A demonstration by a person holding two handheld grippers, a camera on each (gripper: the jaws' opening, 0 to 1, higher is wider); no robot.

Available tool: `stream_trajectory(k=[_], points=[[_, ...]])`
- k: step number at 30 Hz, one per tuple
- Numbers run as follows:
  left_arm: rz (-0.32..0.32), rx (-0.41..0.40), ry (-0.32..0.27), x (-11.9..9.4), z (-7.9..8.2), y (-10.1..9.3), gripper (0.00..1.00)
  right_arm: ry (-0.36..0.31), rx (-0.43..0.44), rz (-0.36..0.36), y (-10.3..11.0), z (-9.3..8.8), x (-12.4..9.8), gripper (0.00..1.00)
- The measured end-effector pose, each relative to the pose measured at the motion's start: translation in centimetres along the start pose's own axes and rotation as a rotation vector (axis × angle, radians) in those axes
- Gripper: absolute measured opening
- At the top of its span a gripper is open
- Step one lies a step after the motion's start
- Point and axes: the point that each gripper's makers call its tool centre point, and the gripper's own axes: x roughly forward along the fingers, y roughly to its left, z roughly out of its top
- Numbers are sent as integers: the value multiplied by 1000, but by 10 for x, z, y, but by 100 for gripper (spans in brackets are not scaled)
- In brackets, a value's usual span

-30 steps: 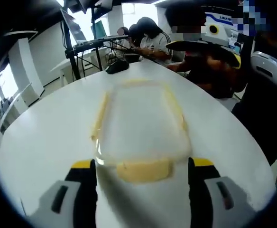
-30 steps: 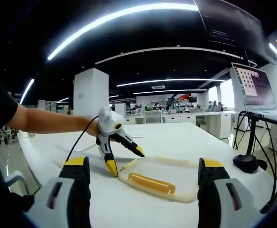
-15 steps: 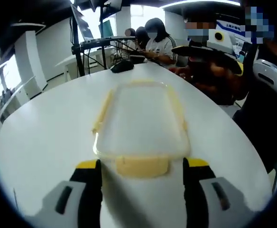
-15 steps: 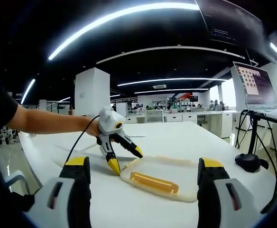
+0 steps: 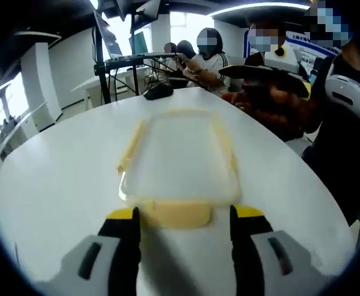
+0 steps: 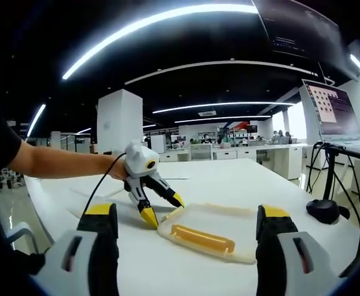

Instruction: Snap each plastic latch of the storage box into its locked position after aligning the lid with the box until every specified latch is closed and the lid sits flush.

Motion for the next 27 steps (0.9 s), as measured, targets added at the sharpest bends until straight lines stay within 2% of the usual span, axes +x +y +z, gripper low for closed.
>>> stream_trajectory(k=[11,27], points=[[1,-4,-18,-1,-4,5,58,-8,9,13,7,-2,5,94],[16,-15,-43,-6,-3,11,54,-21,3,3,5,1,3,94]])
